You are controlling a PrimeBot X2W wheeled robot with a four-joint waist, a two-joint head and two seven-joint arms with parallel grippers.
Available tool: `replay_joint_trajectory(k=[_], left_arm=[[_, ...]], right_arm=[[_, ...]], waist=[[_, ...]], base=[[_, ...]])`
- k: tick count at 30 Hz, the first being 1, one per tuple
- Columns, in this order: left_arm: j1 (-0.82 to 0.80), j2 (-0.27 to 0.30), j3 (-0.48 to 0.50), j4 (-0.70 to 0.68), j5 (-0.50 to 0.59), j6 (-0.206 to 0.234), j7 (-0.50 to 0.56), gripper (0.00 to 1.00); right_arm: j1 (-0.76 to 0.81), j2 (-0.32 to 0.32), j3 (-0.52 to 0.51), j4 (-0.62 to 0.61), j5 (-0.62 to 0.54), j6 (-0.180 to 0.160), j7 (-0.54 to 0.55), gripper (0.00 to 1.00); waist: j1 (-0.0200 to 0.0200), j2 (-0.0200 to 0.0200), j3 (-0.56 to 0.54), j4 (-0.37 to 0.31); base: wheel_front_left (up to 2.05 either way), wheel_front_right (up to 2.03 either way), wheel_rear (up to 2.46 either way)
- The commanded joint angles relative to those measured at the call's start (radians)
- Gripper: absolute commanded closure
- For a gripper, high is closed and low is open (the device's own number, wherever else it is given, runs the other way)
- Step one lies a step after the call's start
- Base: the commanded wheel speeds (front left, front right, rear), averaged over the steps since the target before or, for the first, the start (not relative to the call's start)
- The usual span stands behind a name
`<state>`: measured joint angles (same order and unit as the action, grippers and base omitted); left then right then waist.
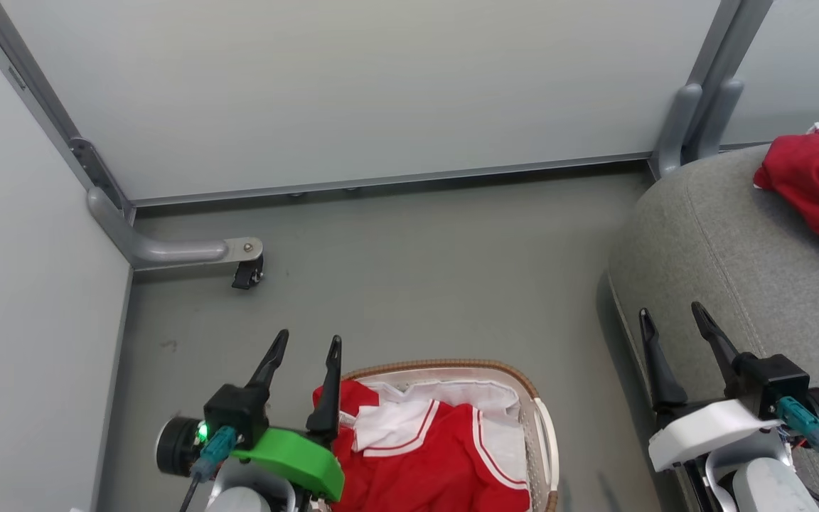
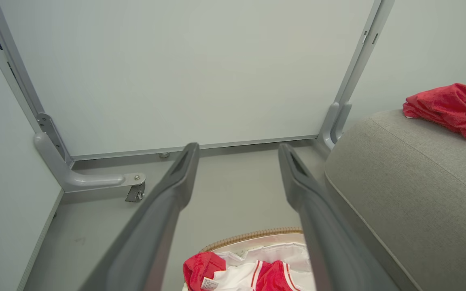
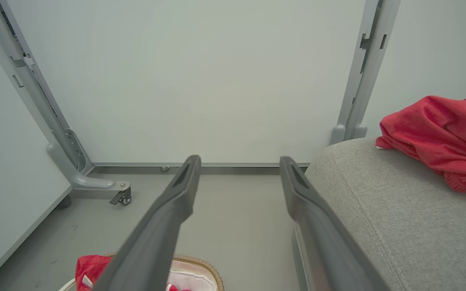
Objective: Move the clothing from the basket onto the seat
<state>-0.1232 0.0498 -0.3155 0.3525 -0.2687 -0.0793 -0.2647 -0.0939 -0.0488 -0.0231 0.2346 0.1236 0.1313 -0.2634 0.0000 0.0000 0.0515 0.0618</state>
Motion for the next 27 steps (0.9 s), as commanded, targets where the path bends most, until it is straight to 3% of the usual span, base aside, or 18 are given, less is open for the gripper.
replay_joint_trajectory(k=[1, 7, 18, 27], left_arm=[[-0.039, 0.001, -0.017, 0.012, 0.003, -0.006, 0.001, 0.0], [-0.18, 0.002, -0.145, 0.117, 0.01, -0.014, 0.001, 0.0], [-0.391, 0.004, -0.335, 0.463, -0.037, -0.038, 0.001, 0.0], [-0.482, 0.004, -0.44, 0.674, -0.081, -0.048, 0.002, 0.0]], right_arm=[[-0.018, -0.003, -0.006, -0.008, -0.013, -0.001, -0.002, 0.0], [-0.091, -0.003, -0.009, -0.033, -0.016, -0.001, -0.002, 0.0], [-0.231, -0.003, 0.027, -0.078, -0.002, -0.001, -0.002, 0.0], [-0.308, -0.002, 0.074, -0.091, 0.058, -0.001, -0.002, 0.0]], waist=[[0.0, 0.0, 0.044, -0.014], [0.0, 0.0, 0.176, -0.066], [0.0, 0.0, 0.444, -0.213], [0.0, 0.0, 0.626, -0.315]], base=[[0.0, 0.0, 0.0], [0.0, 0.0, 0.0], [0.0, 0.0, 0.0], [0.0, 0.0, 0.0]])
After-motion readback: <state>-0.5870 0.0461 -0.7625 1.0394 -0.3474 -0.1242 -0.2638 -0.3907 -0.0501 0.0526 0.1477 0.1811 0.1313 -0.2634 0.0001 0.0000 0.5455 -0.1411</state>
